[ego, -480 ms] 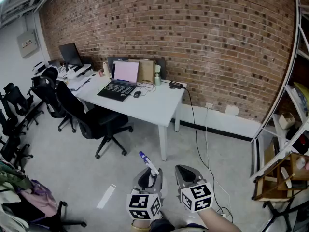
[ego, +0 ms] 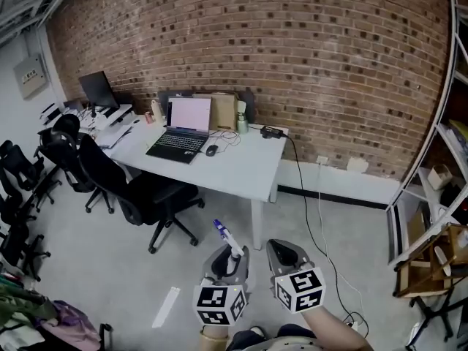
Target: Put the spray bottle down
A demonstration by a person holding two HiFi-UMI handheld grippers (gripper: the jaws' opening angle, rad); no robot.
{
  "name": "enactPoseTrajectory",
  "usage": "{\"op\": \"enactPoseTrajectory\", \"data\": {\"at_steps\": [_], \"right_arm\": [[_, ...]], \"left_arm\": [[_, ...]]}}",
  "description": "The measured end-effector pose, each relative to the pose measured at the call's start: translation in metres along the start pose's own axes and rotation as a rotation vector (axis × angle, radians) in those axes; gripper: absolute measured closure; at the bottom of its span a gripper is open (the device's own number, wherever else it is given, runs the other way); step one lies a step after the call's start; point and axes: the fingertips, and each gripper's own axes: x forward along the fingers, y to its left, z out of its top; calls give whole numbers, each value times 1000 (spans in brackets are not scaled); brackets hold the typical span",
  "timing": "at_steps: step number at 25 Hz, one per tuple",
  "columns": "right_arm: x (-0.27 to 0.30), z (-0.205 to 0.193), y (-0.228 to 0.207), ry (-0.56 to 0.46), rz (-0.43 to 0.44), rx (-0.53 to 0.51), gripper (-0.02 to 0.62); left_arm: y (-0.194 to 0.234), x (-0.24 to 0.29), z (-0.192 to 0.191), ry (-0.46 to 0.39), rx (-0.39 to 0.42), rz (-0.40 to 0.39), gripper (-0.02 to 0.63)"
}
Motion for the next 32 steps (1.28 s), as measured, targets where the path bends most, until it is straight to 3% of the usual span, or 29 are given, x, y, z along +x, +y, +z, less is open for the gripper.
{"op": "enactPoseTrajectory", "data": {"at_steps": [11,22,32], "right_arm": [[66,5,-35,20,-13,-6,595],[178,45,-136,-7,32,-16,595],[252,65,-195,14,97,-56,595]], "left_arm": [[44,65,8,2,-24,15,469],[62,204,28,1,-29,54,469],[91,307,50,-13,-25,116,469]]}}
